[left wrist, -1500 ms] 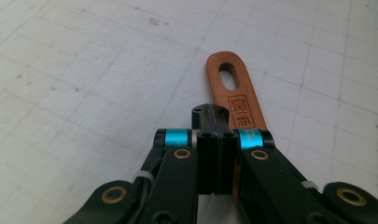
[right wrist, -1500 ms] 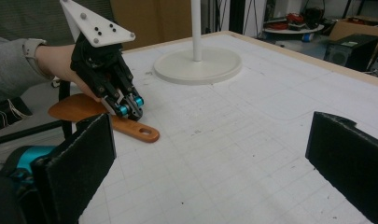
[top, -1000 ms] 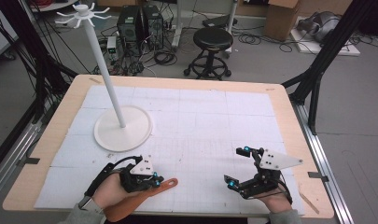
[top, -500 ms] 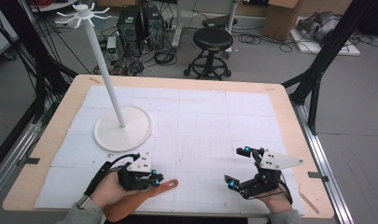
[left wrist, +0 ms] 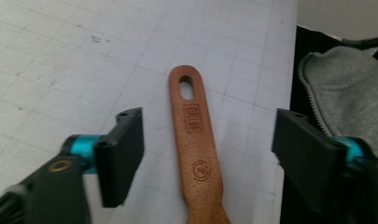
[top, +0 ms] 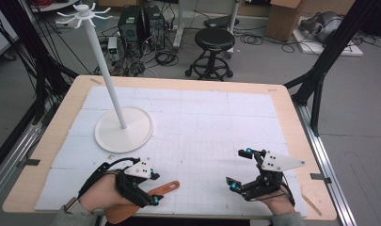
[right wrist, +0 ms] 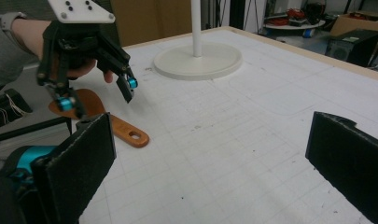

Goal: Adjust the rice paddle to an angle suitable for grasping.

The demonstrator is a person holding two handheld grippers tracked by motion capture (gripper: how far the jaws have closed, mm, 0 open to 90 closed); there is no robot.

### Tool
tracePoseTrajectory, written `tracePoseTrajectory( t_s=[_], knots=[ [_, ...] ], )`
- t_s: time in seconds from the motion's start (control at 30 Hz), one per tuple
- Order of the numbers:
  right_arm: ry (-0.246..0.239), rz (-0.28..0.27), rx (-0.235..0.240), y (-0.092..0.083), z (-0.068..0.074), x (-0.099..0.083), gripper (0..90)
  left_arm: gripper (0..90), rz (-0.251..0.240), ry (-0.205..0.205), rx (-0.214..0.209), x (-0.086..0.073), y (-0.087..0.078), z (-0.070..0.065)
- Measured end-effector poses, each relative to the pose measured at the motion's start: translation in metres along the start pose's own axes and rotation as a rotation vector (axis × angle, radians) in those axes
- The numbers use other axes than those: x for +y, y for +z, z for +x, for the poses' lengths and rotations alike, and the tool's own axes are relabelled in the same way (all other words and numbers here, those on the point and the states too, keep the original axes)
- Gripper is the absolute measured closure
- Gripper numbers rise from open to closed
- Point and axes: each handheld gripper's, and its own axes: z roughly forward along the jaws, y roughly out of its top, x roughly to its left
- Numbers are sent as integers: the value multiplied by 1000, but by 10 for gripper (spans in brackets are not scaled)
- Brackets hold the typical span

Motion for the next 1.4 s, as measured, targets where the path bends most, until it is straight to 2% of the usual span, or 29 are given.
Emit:
tracePoseTrajectory(
  t_s=[0.1,0.17,0.23,0.27,0.53,0.57,0.6,0.67,0.8,0.87,1.03,1.17,1.27,1.4],
  knots=[
    [1,1,2,0,0,0,0,200,26,-8,32,4,0,-2],
    [0,2,1,0,0,0,0,193,37,-26,22,7,0,-3],
    [-2,2,1,0,0,0,0,182,52,-50,-8,9,0,-4],
    [-2,3,2,0,0,0,0,180,67,-50,-16,9,1,-4],
    [0,16,9,1,1,0,0,185,142,-29,25,10,11,-4],
    [-2,12,8,1,0,0,0,204,142,-29,25,10,11,-4],
    [5,14,8,0,1,0,0,224,166,-25,17,9,12,-4],
    [0,10,6,0,0,0,0,235,188,-20,26,9,13,-3],
    [-4,16,10,1,1,0,0,294,203,-17,45,9,16,-4],
    [-1,17,12,1,1,0,0,344,205,3,59,9,15,-3],
    [-3,17,12,1,1,0,0,445,214,-2,64,9,14,-4],
    [-3,18,12,1,1,0,0,482,243,-6,70,8,18,-5],
    [-2,17,11,1,1,0,0,534,253,7,88,9,17,-5],
    [1,19,11,1,1,-1,0,541,265,7,91,11,18,-5]
  ],
)
